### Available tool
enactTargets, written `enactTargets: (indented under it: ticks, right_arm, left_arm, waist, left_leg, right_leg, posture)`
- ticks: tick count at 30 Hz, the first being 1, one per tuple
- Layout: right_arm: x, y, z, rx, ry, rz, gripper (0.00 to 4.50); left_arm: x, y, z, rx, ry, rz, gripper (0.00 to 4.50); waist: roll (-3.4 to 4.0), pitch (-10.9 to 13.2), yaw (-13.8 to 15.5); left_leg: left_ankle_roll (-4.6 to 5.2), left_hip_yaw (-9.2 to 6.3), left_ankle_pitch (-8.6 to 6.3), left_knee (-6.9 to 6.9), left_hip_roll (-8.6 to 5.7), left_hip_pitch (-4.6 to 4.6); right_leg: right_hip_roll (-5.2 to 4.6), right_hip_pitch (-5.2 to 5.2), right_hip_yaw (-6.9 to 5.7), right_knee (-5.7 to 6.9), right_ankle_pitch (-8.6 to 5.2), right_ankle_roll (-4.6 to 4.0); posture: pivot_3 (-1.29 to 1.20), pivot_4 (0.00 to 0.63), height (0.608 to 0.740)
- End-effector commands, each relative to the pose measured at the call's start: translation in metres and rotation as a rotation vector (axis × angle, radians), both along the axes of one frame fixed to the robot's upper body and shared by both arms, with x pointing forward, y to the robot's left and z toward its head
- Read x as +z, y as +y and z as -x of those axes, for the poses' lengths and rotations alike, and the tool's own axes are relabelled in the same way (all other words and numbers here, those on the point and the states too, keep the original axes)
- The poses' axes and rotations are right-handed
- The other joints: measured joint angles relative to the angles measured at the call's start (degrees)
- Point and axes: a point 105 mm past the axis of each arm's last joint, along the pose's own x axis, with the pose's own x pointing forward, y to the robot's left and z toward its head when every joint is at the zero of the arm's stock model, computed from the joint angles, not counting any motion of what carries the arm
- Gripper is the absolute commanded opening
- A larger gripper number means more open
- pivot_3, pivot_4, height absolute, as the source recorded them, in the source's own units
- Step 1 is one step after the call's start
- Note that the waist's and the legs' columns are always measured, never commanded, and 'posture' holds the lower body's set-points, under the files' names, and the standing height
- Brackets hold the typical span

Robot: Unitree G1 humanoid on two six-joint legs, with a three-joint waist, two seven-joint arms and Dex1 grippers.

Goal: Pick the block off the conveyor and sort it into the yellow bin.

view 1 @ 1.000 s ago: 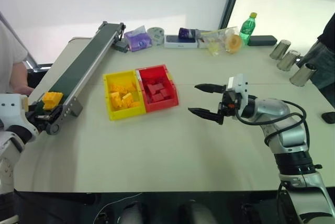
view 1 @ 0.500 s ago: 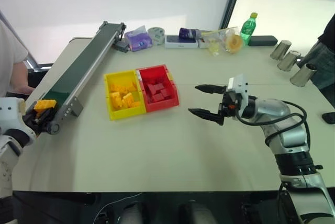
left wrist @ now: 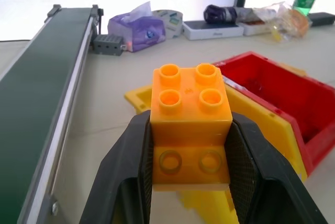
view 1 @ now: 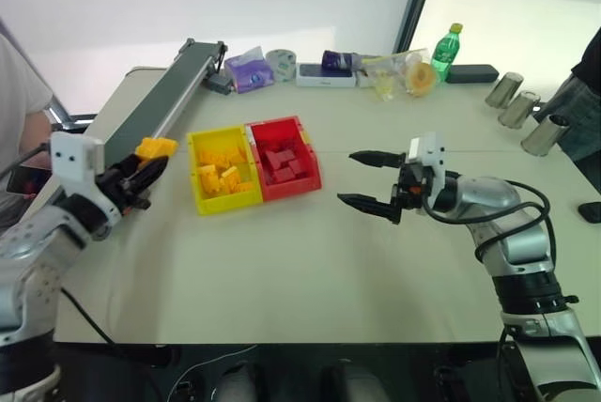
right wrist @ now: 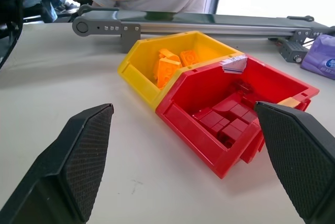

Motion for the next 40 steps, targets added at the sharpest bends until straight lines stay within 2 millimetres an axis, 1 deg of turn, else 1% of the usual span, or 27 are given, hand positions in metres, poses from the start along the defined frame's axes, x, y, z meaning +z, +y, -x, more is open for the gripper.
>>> enactTargets:
  ticks: [1, 3, 6, 10, 12, 14, 16, 17, 18, 19, 20, 22, 23, 25, 28, 30, 33, 35, 36, 38, 40]
  right_arm:
    - [0.012, -0.003, 0.004, -0.001, -0.059, -0.021, 4.5]
    - [0.011, -0.005, 0.004, -0.008, -0.06, -0.023, 4.5]
    - [0.011, -0.007, 0.004, -0.02, -0.063, -0.029, 4.5]
    - [0.011, -0.005, 0.005, -0.023, -0.065, -0.035, 4.5]
    - [0.011, -0.004, 0.004, -0.024, -0.065, -0.037, 4.5]
    - [0.012, -0.002, 0.004, -0.022, -0.067, -0.036, 4.5]
    - [0.013, -0.001, 0.004, -0.021, -0.068, -0.036, 4.5]
    - [0.014, -0.001, 0.004, -0.021, -0.068, -0.036, 4.5]
    - [0.014, 0.0, 0.004, -0.02, -0.068, -0.037, 4.5]
    - [0.014, 0.0, 0.005, -0.02, -0.067, -0.036, 4.5]
    - [0.014, -0.001, 0.005, -0.019, -0.067, -0.035, 4.5]
    - [0.015, -0.001, 0.006, -0.018, -0.066, -0.035, 4.5]
    - [0.015, -0.001, 0.005, -0.017, -0.065, -0.034, 4.5]
    - [0.014, -0.001, 0.005, -0.017, -0.064, -0.033, 4.5]
    - [0.014, -0.002, 0.005, -0.015, -0.062, -0.03, 4.5]
    - [0.013, -0.004, 0.004, -0.014, -0.06, -0.026, 4.5]
    - [0.011, -0.005, 0.003, -0.006, -0.056, -0.019, 4.5]
    - [0.01, -0.004, 0.002, 0.002, -0.056, -0.014, 4.5]
    - [0.01, -0.004, 0.002, 0.005, -0.056, -0.013, 4.5]
    - [0.011, -0.004, 0.002, 0.012, -0.059, -0.012, 4.5]
    - [0.011, -0.005, 0.001, 0.014, -0.059, -0.011, 4.5]
  left_arm:
    - [-0.002, -0.011, -0.021, 0.044, -0.003, -0.047, 1.32]
    - [-0.007, -0.013, -0.03, 0.07, 0.013, -0.04, 1.32]
    - [-0.007, -0.022, -0.04, 0.052, 0.003, -0.007, 1.32]
    - [-0.012, -0.028, -0.054, 0.067, 0.018, 0.016, 1.32]
    - [-0.013, -0.032, -0.058, 0.05, 0.014, 0.027, 1.32]
    - [-0.014, -0.036, -0.059, 0.02, 0.017, 0.05, 2.37]
    - [-0.011, -0.036, -0.058, 0.017, -0.008, 0.036, 3.2]
    - [-0.011, -0.034, -0.057, 0.023, -0.013, 0.027, 3.79]
    - [-0.011, -0.033, -0.055, 0.02, -0.021, 0.014, 4.26]
    - [-0.011, -0.033, -0.053, 0.013, -0.029, 0.006, 4.39]
    - [-0.01, -0.032, -0.05, 0.01, -0.041, -0.001, 4.39]
    - [-0.006, -0.025, -0.042, 0.014, -0.062, 0.02, 4.39]
    - [-0.005, -0.017, -0.035, 0.033, -0.062, 0.013, 4.39]
    - [-0.005, -0.009, -0.025, 0.053, -0.058, -0.006, 4.39]
    - [-0.004, 0.012, -0.002, 0.106, -0.046, -0.053, 4.39]
    - [-0.008, 0.019, 0.013, 0.098, -0.014, -0.09, 4.39]
    - [-0.015, 0.035, 0.047, 0.052, 0.019, -0.11, 4.39]
    - [-0.017, 0.045, 0.061, 0.071, 0.029, -0.139, 4.39]
    - [-0.017, 0.048, 0.065, 0.078, 0.027, -0.15, 4.39]
    - [-0.018, 0.056, 0.082, 0.088, 0.018, -0.145, 4.39]
    - [-0.021, 0.059, 0.093, 0.076, 0.02, -0.169, 4.39]
  waist:
    - [0.0, 0.0, 0.0]
    - [0.0, 0.0, -0.1]
    - [0.0, 0.0, -0.3]
    - [0.0, 0.0, -0.1]
    - [0.0, 0.0, -0.1]
    - [0.0, 0.0, -0.1]
    - [0.0, 0.0, -0.1]
    - [0.0, 0.0, -0.1]
    - [0.0, 0.0, -0.1]
    - [0.0, 0.0, -0.1]
    - [0.0, 0.0, -0.2]
    - [0.0, 0.0, -0.2]
    - [0.0, 0.0, -0.3]
    - [0.0, 0.0, -0.4]
    - [0.01, 0.0, -0.5]
    - [0.01, 0.0, -0.4]
    - [0.01, 0.0, -0.4]
    - [0.01, 0.0, -0.2]
    - [0.01, 0.0, -0.2]
    - [0.0, 0.0, -0.2]
    - [0.0, 0.0, -0.2]
  left_leg:
    - [0.0, 0.0, 0.0, 0.0, -0.04, 0.0]
    - [0.01, 0.01, 0.0, -0.01, -0.03, 0.0]
    - [0.0, 0.03, 0.0, -0.02, -0.03, 0.0]
    - [-0.01, 0.03, 0.01, 0.03, -0.03, -0.01]
    - [-0.01, 0.03, 0.01, 0.03, -0.05, -0.01]
    - [-0.01, 0.03, 0.01, 0.03, -0.05, -0.01]
    - [-0.01, 0.03, 0.01, 0.03, -0.05, -0.01]
    - [-0.01, 0.04, 0.01, 0.03, -0.05, -0.01]
    - [-0.01, 0.03, 0.01, 0.03, -0.04, -0.01]
    - [-0.01, 0.03, 0.01, 0.03, -0.04, -0.01]
    - [-0.02, 0.03, 0.01, 0.03, -0.04, -0.01]
    - [-0.01, 0.04, 0.01, 0.02, -0.04, -0.01]
    - [-0.01, 0.03, 0.01, 0.02, 0.0, -0.01]
    - [-0.02, 0.04, 0.01, 0.01, 0.07, -0.01]
    - [-0.03, 0.04, 0.02, 0.0, 0.11, 0.0]
    - [-0.03, 0.04, 0.02, -0.01, 0.11, 0.0]
    - [-0.02, 0.04, 0.01, -0.02, 0.1, 0.0]
    - [-0.02, 0.05, 0.01, -0.03, 0.09, 0.01]
    - [-0.03, 0.01, 0.01, -0.02, 0.1, 0.0]
    - [-0.02, 0.0, 0.01, -0.01, 0.09, 0.0]
    - [0.0, 0.01, -0.01, -0.01, 0.08, 0.01]
  right_leg:
    - [0.0, 0.01, 0.0, 0.0, 0.0, 0.0]
    - [0.0, 0.0, 0.01, 0.0, 0.0, 0.01]
    - [0.0, -0.04, 0.02, -0.01, 0.0, 0.01]
    - [0.02, -0.03, 0.01, 0.01, 0.0, 0.02]
    - [0.03, -0.02, 0.01, 0.01, 0.0, 0.02]
    - [0.04, -0.03, 0.0, 0.01, 0.0, 0.02]
    - [0.04, -0.03, 0.0, 0.01, 0.0, 0.02]
    - [0.04, -0.03, 0.0, 0.01, 0.0, 0.02]
    - [0.04, -0.03, 0.0, 0.01, 0.0, 0.02]
    - [0.03, -0.03, 0.01, 0.01, 0.0, 0.02]
    - [0.03, -0.03, 0.01, 0.01, 0.0, 0.02]
    - [0.03, -0.03, 0.01, 0.01, 0.0, 0.02]
    - [0.01, -0.03, 0.01, 0.01, 0.0, 0.02]
    - [0.0, -0.04, 0.03, 0.01, 0.0, 0.02]
    - [0.01, -0.06, 0.03, 0.02, 0.0, 0.02]
    - [-0.02, -0.06, 0.03, 0.01, 0.0, 0.02]
    - [-0.07, -0.05, 0.03, 0.01, 0.0, 0.01]
    - [-0.08, -0.05, 0.02, 0.01, -0.01, 0.01]
    - [-0.07, -0.05, 0.0, 0.01, -0.01, 0.0]
    - [-0.09, -0.04, -0.01, 0.01, -0.01, -0.01]
    - [-0.14, -0.02, 0.0, 0.0, -0.01, -0.02]
  posture:
    - [0.0, 0.15, 0.74]
    - [0.0, 0.15, 0.74]
    - [0.0, 0.15, 0.74]
    - [0.0, 0.15, 0.74]
    - [0.0, 0.15, 0.74]
    - [0.0, 0.15, 0.74]
    - [0.0, 0.15, 0.74]
    - [0.0, 0.15, 0.74]
    - [0.0, 0.15, 0.74]
    - [0.0, 0.15, 0.74]
    - [0.0, 0.15, 0.74]
    - [0.0, 0.15, 0.74]
    - [0.0, 0.15, 0.74]
    - [0.0, 0.15, 0.74]
    - [0.0, 0.15, 0.74]
    - [0.0, 0.15, 0.74]
    - [0.0, 0.15, 0.74]
    - [0.0, 0.15, 0.74]
    - [0.0, 0.15, 0.74]
    - [0.0, 0.15, 0.74]
    - [0.0, 0.15, 0.74]
